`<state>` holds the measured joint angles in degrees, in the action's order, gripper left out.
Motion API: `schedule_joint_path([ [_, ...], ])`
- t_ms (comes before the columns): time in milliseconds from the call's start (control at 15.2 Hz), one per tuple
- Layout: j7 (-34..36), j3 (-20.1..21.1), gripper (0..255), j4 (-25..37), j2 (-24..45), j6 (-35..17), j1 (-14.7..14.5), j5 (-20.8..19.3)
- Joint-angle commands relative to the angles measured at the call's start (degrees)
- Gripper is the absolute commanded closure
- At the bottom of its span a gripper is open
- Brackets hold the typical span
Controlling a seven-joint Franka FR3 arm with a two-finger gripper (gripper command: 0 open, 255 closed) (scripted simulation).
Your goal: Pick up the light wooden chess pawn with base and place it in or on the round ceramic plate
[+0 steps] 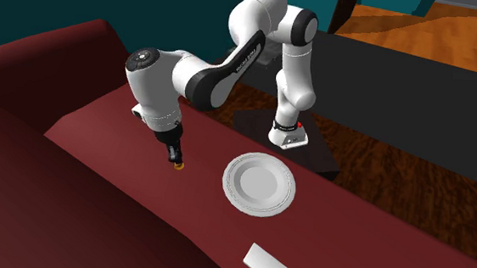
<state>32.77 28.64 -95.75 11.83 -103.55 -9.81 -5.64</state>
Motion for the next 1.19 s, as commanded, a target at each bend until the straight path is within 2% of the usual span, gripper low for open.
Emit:
schedule_joint_path([
  [0, -0.2, 0.0, 255, 1.4, -0.3, 1.7, 0.0, 0.2],
  [330, -0.3, 0.1, 255, 5.1, -0.3, 5.4, -0.1, 0.3],
  [726, 2.4, 2.3, 255, -6.2, -10.7, 3.2, -1.1, 5.4],
  [1122, 5.5, 4.4, 255, -14.4, -19.8, 2.7, -3.6, 10.6],
])
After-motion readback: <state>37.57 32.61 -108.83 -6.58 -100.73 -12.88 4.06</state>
